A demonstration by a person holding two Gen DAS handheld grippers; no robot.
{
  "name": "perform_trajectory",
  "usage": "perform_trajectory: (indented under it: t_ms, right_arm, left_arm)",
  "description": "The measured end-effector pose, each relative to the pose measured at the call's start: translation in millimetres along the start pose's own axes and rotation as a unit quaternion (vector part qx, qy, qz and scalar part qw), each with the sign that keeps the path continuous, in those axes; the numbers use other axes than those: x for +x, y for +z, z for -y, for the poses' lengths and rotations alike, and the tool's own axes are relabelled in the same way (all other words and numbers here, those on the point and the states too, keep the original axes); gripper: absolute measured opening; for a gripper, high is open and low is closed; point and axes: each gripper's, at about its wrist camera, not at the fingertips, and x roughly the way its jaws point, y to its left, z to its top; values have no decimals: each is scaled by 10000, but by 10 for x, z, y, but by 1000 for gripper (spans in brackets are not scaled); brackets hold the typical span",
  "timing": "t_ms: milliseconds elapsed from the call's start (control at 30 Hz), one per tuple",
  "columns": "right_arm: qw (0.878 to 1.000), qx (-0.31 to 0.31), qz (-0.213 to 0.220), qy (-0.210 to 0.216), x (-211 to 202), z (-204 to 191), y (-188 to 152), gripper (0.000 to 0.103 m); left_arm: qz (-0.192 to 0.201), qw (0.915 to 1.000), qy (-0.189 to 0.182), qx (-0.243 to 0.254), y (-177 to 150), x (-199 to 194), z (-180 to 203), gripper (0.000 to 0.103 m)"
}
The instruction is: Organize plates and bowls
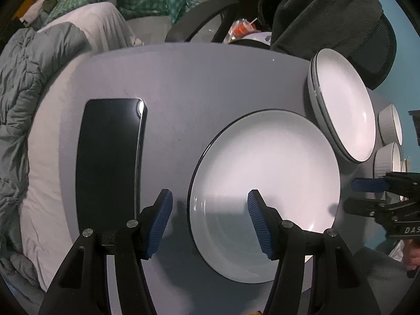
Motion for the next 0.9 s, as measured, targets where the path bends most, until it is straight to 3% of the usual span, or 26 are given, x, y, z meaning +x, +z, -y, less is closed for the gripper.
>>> perform_trajectory:
  t_ms: [300,400,500,567,767,900]
  right_arm:
    - [10000,-30,-18,19,220,-55,88,53]
    - [10000,17,-31,85,260,-54,117,41]
    - [10000,-3,-65,49,302,-65,122,34]
    - [9999,-1,-81,86,322,-89,127,33]
    - [10000,34,-66,-24,354,-102,144,18]
    - [10000,-12,-83,-40,334,-95,131,17]
  left_arm:
    - [-96,9997,-134,-181,15,138,-53,61]
    - [-71,9993,-229,-270,33,156,-53,60]
    - [-150,9986,-382,-319,67,188,-52,41]
    - [-222,9988,-335,-289,64,215,-34,39]
    - [-192,9994,-176,-218,11,226,-18,32]
    - [-219,9989,-175,-367,-49,237,-17,31]
